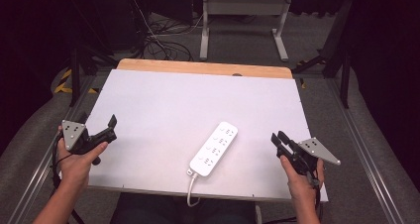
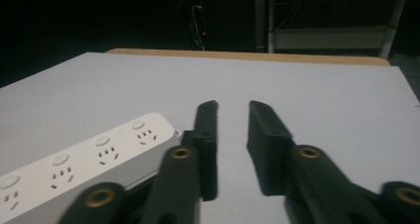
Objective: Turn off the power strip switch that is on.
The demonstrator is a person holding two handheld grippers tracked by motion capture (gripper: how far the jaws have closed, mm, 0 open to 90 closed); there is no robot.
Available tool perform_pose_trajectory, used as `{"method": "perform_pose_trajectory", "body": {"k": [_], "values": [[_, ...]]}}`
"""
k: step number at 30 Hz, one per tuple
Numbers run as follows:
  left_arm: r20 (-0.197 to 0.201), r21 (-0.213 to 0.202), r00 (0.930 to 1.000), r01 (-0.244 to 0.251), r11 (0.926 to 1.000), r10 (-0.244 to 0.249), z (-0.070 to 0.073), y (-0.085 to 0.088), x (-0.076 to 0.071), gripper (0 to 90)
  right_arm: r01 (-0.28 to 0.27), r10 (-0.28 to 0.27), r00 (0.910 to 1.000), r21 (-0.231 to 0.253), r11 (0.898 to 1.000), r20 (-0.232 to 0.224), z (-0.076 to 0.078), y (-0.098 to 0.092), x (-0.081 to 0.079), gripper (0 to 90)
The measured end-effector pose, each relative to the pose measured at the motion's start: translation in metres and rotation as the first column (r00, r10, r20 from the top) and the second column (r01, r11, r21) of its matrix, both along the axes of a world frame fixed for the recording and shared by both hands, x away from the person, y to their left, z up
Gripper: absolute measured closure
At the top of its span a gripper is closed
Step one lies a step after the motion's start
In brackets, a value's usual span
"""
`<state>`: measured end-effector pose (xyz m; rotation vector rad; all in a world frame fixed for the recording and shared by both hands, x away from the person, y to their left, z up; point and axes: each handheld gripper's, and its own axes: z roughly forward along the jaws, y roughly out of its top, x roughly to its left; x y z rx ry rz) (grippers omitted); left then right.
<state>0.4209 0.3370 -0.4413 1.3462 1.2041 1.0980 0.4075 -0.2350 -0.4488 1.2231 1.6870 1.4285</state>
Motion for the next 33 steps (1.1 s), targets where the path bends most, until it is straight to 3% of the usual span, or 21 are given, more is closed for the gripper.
{"method": "perform_pose_trajectory", "body": {"k": [2, 3, 6, 12, 19, 21, 22, 26, 27, 31, 32, 33], "values": [[-0.004, 0.007, 1.0000, 0.003, 1.0000, -0.003, 0.000, 0.000, 0.000, 6.9, -0.024, 0.025, 0.9992, 0.015, 1.000, -0.033, 0.003, -0.001, -0.001, 84.4], [-0.002, 0.010, 1.0000, 0.000, 1.0000, 0.000, 0.000, -0.001, 0.000, 7.0, -0.055, 0.058, 0.9958, 0.047, 0.997, -0.070, 0.007, -0.004, -0.002, 89.8], [-0.003, 0.010, 1.0000, -0.001, 0.9999, 0.001, 0.000, -0.001, 0.000, 7.3, -0.076, 0.080, 0.9908, 0.047, 0.996, -0.109, 0.012, -0.005, -0.002, 90.0], [-0.005, 0.011, 1.0000, -0.001, 0.9999, 0.001, -0.001, 0.000, 0.001, 7.4, -0.142, 0.145, 0.9843, 0.039, 0.989, -0.100, 0.026, 0.002, 0.001, 90.0], [-0.003, 0.011, 1.0000, -0.005, 0.9999, 0.005, -0.001, 0.001, 0.001, 7.6, -0.226, 0.220, 0.9689, -0.036, 0.974, -0.113, 0.038, 0.031, 0.011, 90.0], [-0.004, 0.006, 1.0000, -0.004, 1.0000, 0.005, -0.001, 0.001, 0.000, 7.6, -0.249, 0.241, 0.9629, -0.053, 0.967, -0.121, 0.040, 0.040, 0.013, 90.0], [-0.004, 0.007, 1.0000, -0.005, 1.0000, 0.005, -0.001, 0.001, 0.000, 7.6, -0.275, 0.265, 0.9558, -0.071, 0.959, -0.128, 0.041, 0.049, 0.014, 90.0], [-0.003, 0.008, 1.0000, -0.006, 0.9999, 0.006, -0.001, 0.001, 0.000, 7.8, -0.314, 0.300, 0.9431, -0.083, 0.946, -0.143, 0.041, 0.062, 0.018, 90.0], [-0.004, 0.009, 1.0000, -0.006, 0.9999, 0.007, -0.001, 0.001, 0.000, 7.9, -0.340, 0.323, 0.9342, -0.105, 0.935, -0.152, 0.041, 0.071, 0.022, 90.0], [-0.007, 0.008, 0.9999, -0.009, 0.9999, 0.009, -0.001, 0.002, 0.000, 8.0, -0.393, 0.368, 0.9120, -0.134, 0.910, -0.182, 0.038, 0.091, 0.030, 90.0], [-0.008, 0.008, 0.9999, -0.009, 0.9999, 0.009, -0.001, 0.002, 0.000, 8.0, -0.393, 0.368, 0.9120, -0.134, 0.910, -0.182, 0.038, 0.091, 0.030, 90.0], [-0.008, 0.007, 0.9999, -0.008, 0.9999, 0.009, -0.001, 0.002, 0.000, 8.0, -0.423, 0.394, 0.8983, -0.144, 0.894, -0.195, 0.036, 0.100, 0.033, 90.0]]}}
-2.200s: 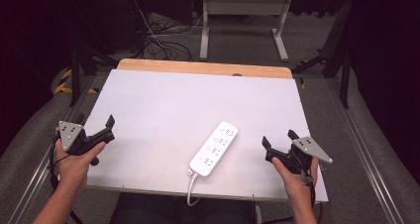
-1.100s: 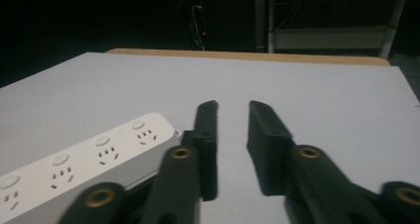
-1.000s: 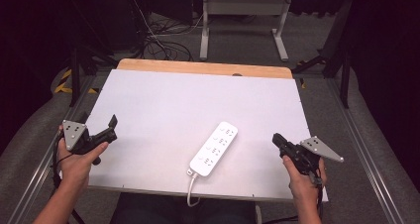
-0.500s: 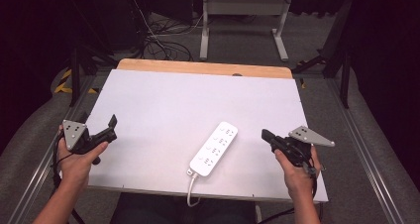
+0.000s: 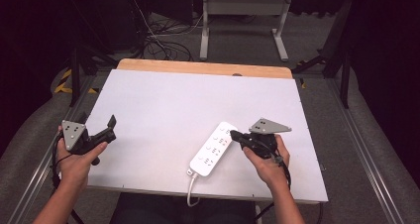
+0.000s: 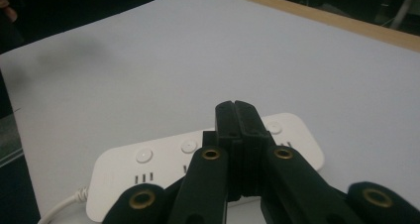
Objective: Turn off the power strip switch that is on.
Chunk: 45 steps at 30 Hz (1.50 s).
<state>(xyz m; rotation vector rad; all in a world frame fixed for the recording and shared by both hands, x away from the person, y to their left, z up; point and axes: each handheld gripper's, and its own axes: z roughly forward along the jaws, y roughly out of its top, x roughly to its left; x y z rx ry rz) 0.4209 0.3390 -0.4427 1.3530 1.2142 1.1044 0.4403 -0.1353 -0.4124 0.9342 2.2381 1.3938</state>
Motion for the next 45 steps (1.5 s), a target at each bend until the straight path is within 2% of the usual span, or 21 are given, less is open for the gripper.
{"method": "perform_pose_trajectory", "body": {"k": [4, 5, 6, 7, 10, 13, 14, 15, 16, 17, 19, 20, 21, 23, 24, 28, 29, 32, 36, 45], "values": [[0.001, 0.002, 1.0000, 0.000, 1.0000, 0.000, 0.000, 0.000, 0.000, 8.2, -0.068, 0.068, 0.9975, -0.036, 0.997, -0.022, -0.004, 0.020, 0.003, 90.0], [0.001, 0.002, 1.0000, 0.000, 1.0000, 0.000, 0.000, 0.000, -0.001, 8.2, -0.068, 0.068, 0.9975, -0.036, 0.997, -0.022, -0.004, 0.020, 0.003, 90.0], [0.000, 0.002, 1.0000, -0.001, 1.0000, 0.001, 0.000, 0.000, -0.001, 8.2, -0.101, 0.099, 0.9944, -0.061, 0.993, -0.035, -0.007, 0.030, 0.004, 90.0], [0.001, 0.002, 1.0000, 0.000, 1.0000, 0.000, 0.000, 0.000, -0.001, 8.2, -0.101, 0.099, 0.9944, -0.061, 0.993, -0.035, -0.007, 0.030, 0.004, 90.0], [0.001, 0.004, 1.0000, 0.001, 1.0000, -0.001, 0.000, 0.001, -0.002, 8.4, -0.158, 0.151, 0.9856, -0.104, 0.982, -0.076, -0.017, 0.049, 0.006, 90.0], [-0.002, 0.009, 1.0000, 0.002, 1.0000, -0.002, 0.000, 0.001, -0.002, 8.4, -0.178, 0.167, 0.9815, -0.126, 0.976, -0.093, -0.021, 0.058, 0.007, 90.0], [-0.003, 0.009, 1.0000, 0.003, 1.0000, -0.003, 0.000, 0.001, -0.002, 8.4, -0.205, 0.190, 0.9757, -0.143, 0.968, -0.109, -0.026, 0.067, 0.007, 90.0], [-0.003, 0.009, 1.0000, 0.003, 1.0000, -0.003, 0.000, 0.001, -0.002, 8.4, -0.205, 0.190, 0.9757, -0.143, 0.968, -0.109, -0.026, 0.067, 0.007, 90.0], [-0.003, 0.010, 1.0000, 0.004, 0.9999, -0.004, 0.000, 0.001, -0.002, 8.5, -0.229, 0.210, 0.9698, -0.174, 0.958, -0.124, -0.031, 0.077, 0.007, 90.0], [-0.003, 0.010, 1.0000, 0.005, 0.9999, -0.005, 0.000, 0.001, -0.003, 8.5, -0.229, 0.210, 0.9698, -0.174, 0.958, -0.124, -0.031, 0.077, 0.007, 90.0], [-0.002, 0.010, 1.0000, 0.005, 0.9999, -0.005, 0.000, 0.001, -0.003, 8.6, -0.249, 0.224, 0.9649, -0.205, 0.947, -0.137, -0.036, 0.086, 0.006, 90.0], [-0.001, 0.011, 1.0000, 0.005, 0.9999, -0.005, 0.000, 0.001, -0.003, 8.6, -0.263, 0.234, 0.9617, -0.235, 0.936, -0.143, -0.038, 0.092, 0.006, 90.0], [-0.003, 0.014, 1.0000, 0.005, 0.9999, -0.005, 0.000, 0.002, -0.004, 8.7, -0.265, 0.236, 0.9615, -0.248, 0.932, -0.141, -0.039, 0.094, 0.006, 90.0], [-0.003, 0.012, 1.0000, 0.004, 0.9999, -0.004, -0.001, 0.002, -0.004, 8.7, -0.260, 0.229, 0.9626, -0.258, 0.931, -0.145, -0.039, 0.096, 0.005, 90.0], [-0.004, 0.012, 1.0000, 0.004, 0.9999, -0.004, -0.001, 0.002, -0.004, 8.8, -0.271, 0.238, 0.9598, -0.270, 0.924, -0.149, -0.040, 0.096, 0.006, 90.0], [-0.005, 0.012, 1.0000, 0.007, 0.9999, -0.007, -0.001, 0.001, -0.004, 8.9, -0.262, 0.226, 0.9621, -0.282, 0.923, -0.153, -0.042, 0.098, 0.005, 90.0], [-0.005, 0.014, 1.0000, 0.007, 0.9999, -0.007, -0.001, 0.001, -0.004, 8.9, -0.258, 0.222, 0.9636, -0.299, 0.919, -0.148, -0.043, 0.099, 0.004, 90.0], [-0.003, 0.015, 1.0000, 0.008, 0.9999, -0.008, -0.001, 0.000, -0.004, 9.0, -0.260, 0.224, 0.9631, -0.296, 0.919, -0.149, -0.044, 0.099, 0.004, 90.0], [-0.003, 0.014, 1.0000, 0.007, 0.9999, -0.007, -0.001, 0.001, -0.005, 9.1, -0.243, 0.202, 0.9646, -0.277, 0.930, -0.170, -0.044, 0.099, 0.005, 90.0], [-0.007, 0.012, 0.9999, 0.008, 0.9999, -0.008, -0.001, 0.000, -0.004, 9.3, -0.226, 0.185, 0.9693, -0.290, 0.930, -0.162, -0.044, 0.101, 0.003, 90.0]]}}
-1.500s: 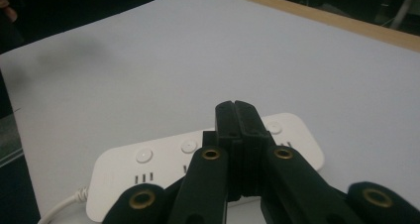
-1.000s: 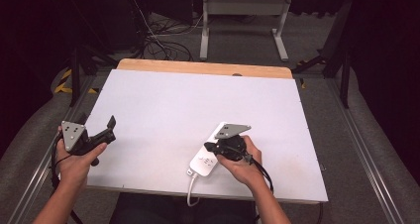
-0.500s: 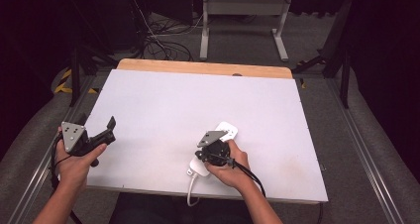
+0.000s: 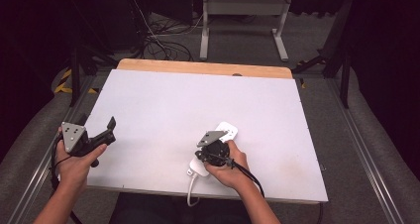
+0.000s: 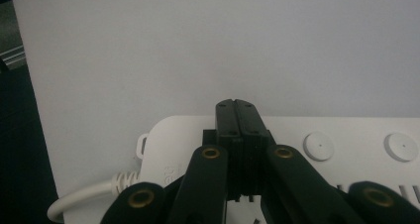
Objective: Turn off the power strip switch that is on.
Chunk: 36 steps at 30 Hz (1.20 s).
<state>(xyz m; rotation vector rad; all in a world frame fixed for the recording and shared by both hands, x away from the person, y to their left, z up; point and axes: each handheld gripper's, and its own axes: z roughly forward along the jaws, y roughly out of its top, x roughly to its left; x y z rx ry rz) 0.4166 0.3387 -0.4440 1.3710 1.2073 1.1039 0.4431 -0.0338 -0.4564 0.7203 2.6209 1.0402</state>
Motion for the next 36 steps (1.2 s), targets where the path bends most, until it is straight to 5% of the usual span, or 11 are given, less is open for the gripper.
{"method": "perform_pose_trajectory", "body": {"k": [36], "values": [[-0.010, -0.007, 1.0000, 0.002, 1.0000, -0.002, -0.0013, -0.0008, -0.0003, 9.9, 0.018, -0.018, 0.9998, 0.019, 1.000, -0.004, -0.0034, 0.0000, -0.0012, 90.0]]}}
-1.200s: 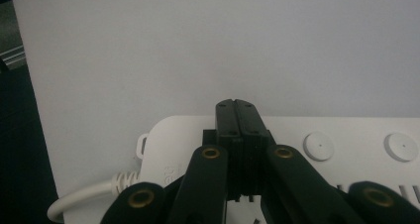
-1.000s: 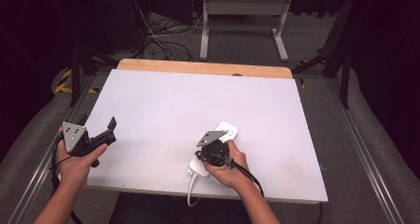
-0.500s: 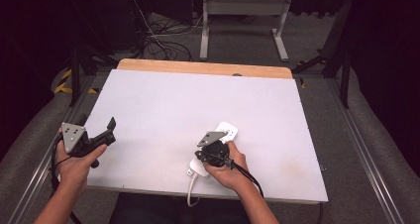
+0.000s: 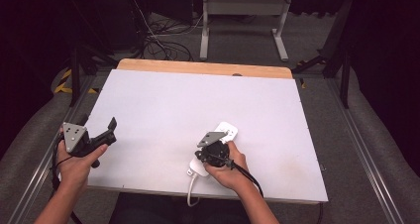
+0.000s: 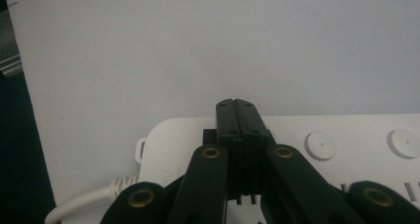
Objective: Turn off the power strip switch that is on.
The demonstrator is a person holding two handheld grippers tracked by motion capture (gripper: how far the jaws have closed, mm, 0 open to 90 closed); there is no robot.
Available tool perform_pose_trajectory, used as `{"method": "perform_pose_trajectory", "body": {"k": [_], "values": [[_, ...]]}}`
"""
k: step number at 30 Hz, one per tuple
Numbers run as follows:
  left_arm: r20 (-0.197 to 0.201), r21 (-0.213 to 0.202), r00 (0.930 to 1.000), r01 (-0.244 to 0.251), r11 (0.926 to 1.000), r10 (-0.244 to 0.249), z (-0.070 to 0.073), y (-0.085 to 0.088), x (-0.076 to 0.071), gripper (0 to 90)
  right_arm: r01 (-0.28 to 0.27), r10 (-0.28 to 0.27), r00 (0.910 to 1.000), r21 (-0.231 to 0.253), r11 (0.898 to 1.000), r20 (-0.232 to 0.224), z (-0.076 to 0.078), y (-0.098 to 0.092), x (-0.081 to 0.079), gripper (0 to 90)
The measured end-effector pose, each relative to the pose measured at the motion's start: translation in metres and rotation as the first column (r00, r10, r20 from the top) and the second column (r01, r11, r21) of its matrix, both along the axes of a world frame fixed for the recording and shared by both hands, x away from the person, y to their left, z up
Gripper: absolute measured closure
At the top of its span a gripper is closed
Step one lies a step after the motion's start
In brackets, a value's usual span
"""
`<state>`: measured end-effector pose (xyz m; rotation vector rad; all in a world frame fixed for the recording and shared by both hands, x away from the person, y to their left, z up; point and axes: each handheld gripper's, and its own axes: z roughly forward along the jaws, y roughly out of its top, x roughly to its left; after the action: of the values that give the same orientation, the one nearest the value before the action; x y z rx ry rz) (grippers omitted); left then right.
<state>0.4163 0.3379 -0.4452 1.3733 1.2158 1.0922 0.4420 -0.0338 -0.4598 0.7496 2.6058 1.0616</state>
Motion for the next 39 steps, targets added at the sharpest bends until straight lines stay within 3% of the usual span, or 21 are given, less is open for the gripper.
{"method": "perform_pose_trajectory", "body": {"k": [17, 24, 34, 39], "values": [[-0.001, 0.002, 1.0000, 0.005, 1.0000, -0.005, 0.0004, -0.0007, 0.0007, 10.2, 0.003, -0.003, 1.0000, 0.006, 1.000, -0.004, 0.0003, -0.0002, 0.0006, 90.0], [-0.002, -0.006, 1.0000, 0.007, 1.0000, -0.007, 0.0004, -0.0004, 0.0016, 10.4, 0.013, -0.013, 0.9999, -0.012, 1.000, 0.004, 0.0016, 0.0025, -0.0011, 90.0], [0.001, -0.002, 0.9999, 0.013, 0.9999, -0.013, 0.0007, -0.0013, 0.0017, 10.6, 0.015, -0.015, 0.9998, 0.016, 1.000, -0.015, 0.0007, -0.0007, 0.0001, 90.0], [0.000, -0.006, 0.9999, 0.013, 0.9999, -0.013, 0.0010, -0.0016, 0.0010, 10.6, 0.020, -0.019, 0.9998, 0.009, 1.000, -0.004, 0.0013, 0.0002, -0.0011, 90.0]]}}
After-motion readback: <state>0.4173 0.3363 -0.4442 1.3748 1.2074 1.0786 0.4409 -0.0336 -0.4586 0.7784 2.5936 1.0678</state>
